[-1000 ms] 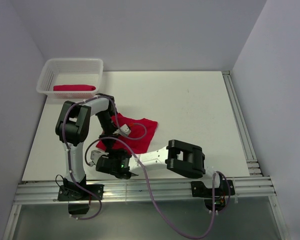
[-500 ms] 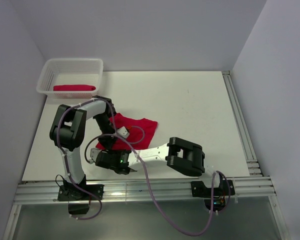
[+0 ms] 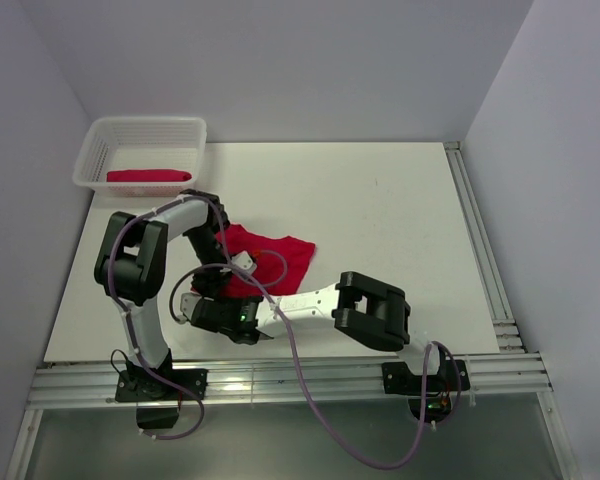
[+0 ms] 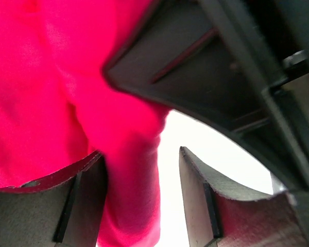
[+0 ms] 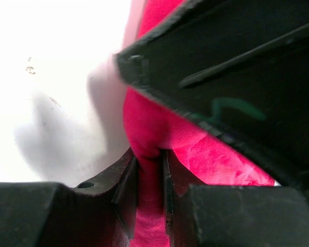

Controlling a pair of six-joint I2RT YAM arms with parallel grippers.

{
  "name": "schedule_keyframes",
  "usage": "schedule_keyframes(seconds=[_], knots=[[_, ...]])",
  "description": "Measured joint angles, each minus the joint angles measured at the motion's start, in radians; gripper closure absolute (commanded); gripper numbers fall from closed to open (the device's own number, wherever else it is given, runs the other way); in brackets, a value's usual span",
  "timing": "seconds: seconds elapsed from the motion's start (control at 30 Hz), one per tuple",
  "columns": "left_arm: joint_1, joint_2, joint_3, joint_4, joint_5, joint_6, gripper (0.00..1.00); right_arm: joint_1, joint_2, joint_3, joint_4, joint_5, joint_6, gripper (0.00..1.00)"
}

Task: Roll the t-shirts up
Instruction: Roll the tshirt

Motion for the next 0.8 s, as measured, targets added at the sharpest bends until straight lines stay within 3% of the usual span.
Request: schedule_keyframes(seconds=[0.47,0.8], knots=[[0.016,0.079,0.182,0.004,-0.031,-0.046,0.39,-0.005,0.0,0.0,0.016,-0.018,0.005,1.0],[0.029,0.079,0.201,-0.001,-0.064,-0.055,0.43,-0.005,-0.001,0.0,0.014,-0.026,0.005,1.0]])
